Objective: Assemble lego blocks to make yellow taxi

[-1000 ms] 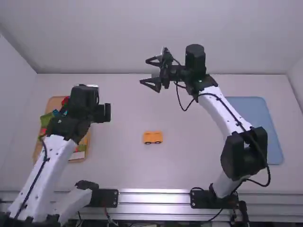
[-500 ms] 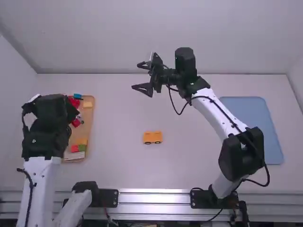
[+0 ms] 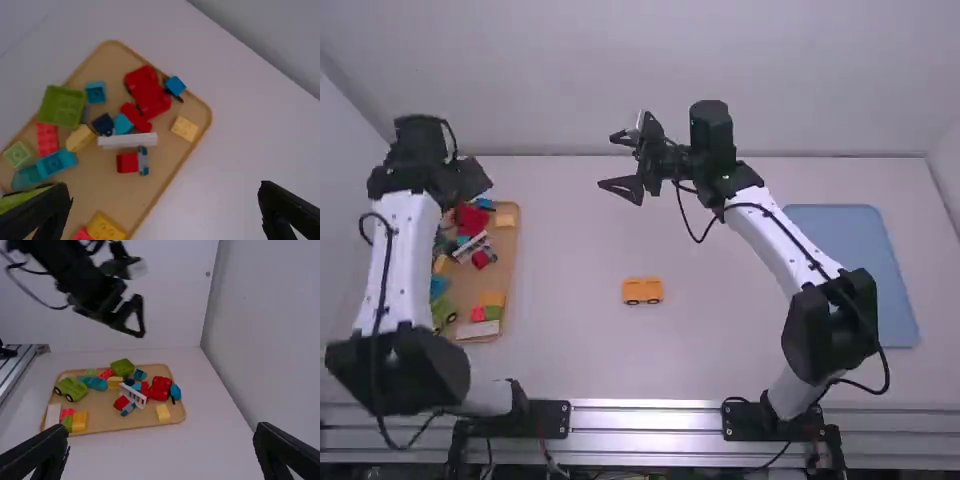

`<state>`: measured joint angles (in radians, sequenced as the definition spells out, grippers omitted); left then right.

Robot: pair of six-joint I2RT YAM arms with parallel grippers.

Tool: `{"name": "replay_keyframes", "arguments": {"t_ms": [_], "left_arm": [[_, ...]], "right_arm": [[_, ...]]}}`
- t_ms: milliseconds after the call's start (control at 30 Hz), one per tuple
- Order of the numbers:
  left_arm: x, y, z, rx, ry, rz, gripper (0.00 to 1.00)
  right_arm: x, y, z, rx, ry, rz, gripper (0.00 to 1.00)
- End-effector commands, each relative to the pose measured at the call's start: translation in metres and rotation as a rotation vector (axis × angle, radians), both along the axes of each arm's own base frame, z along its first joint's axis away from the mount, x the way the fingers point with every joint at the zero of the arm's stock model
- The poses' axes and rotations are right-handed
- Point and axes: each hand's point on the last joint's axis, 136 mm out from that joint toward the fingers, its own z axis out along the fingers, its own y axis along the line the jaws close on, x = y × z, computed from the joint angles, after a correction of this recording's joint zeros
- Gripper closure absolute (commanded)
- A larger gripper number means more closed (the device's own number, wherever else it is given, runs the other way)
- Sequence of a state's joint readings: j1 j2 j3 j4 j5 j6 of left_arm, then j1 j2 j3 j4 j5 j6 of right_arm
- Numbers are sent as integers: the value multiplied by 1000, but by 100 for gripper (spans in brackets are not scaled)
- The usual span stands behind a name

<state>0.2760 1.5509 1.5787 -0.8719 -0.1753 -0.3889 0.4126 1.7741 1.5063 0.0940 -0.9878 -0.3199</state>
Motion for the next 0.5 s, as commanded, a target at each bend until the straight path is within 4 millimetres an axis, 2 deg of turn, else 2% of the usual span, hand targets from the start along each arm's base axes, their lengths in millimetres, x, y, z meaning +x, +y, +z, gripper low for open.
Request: {"name": "replay_keyframes", "arguments": {"t_ms": [0,133,200,300,333,367,467], "left_arm": [[31,0,-5,-38,45,-71,1],[68,6,-29,-64,154,-111,1],[89,0,-47,-124,181,-153,1],[101,0,-72,-181,232,-145,1],[104,1,-93,-215,279,-107,1],[104,1,-95,-217,285,-104,1],[104,2,-138,-274,377,-34,1]], "right_arm": [[-5,-2,25,22,-50,-1,1],[-4,-3,24,19,-47,-4,1],[-4,-3,22,9,-65,0,1],[-5,-4,20,2,-67,2,1],[-4,-4,18,-6,-57,-7,1],[-3,-4,17,-7,-57,-10,1],[8,-7,13,-30,-51,-77,1]]}}
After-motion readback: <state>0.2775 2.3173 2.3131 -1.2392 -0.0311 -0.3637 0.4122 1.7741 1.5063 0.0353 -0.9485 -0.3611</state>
